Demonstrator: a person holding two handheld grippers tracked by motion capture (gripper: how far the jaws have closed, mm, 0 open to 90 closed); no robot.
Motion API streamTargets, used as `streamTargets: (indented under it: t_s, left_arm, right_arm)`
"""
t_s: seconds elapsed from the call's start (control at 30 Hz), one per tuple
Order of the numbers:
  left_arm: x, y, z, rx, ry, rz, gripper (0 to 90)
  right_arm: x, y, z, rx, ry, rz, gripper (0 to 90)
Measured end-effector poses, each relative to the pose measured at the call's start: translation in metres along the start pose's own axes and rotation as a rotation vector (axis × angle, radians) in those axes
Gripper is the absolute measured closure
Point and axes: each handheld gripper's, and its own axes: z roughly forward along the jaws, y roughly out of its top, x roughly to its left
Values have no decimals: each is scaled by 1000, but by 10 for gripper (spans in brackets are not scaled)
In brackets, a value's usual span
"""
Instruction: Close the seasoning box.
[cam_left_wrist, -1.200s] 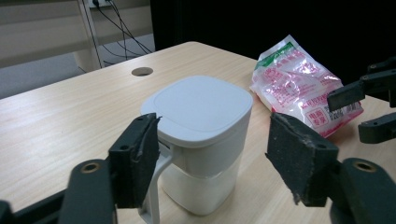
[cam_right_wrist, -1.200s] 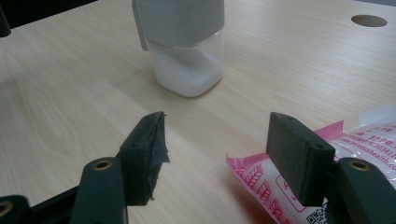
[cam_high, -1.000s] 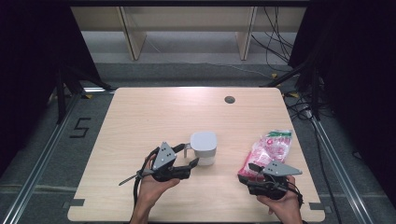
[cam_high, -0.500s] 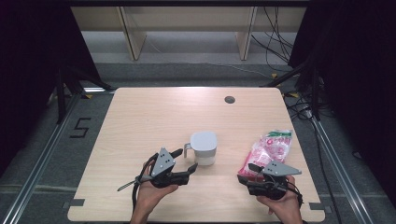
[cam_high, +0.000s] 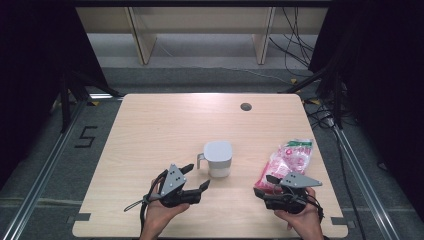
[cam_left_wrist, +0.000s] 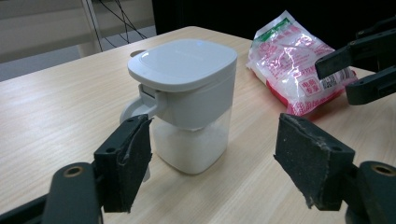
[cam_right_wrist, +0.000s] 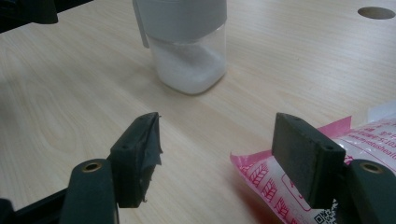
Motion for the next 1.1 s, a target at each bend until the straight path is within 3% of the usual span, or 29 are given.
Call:
streamTargets:
  t_s: [0.57,0.63,0.73,0.83,0.9,1.1]
  left_arm:
    - [-7,-16,-5,9,10,-8,258]
    - [-8,-18,-5,1,16,-14,258]
    - [-9,-21,-7,7,29,-17,258]
    - [-10,-24,-5,-6,24,-21,257]
    - [-12,-25,-7,16,22,-20,257]
    - [-16,-30,-7,21,15,-21,256]
  right_arm:
    - [4,0,-1,30,0,31,332]
    - [3,0,-1,25,0,6,332]
    - [5,0,-1,33,-6,21,331]
    - [1,-1,-1,18,-1,-18,331]
    - [2,-1,0,14,3,-10,331]
    - [4,0,0,22,-5,-20,331]
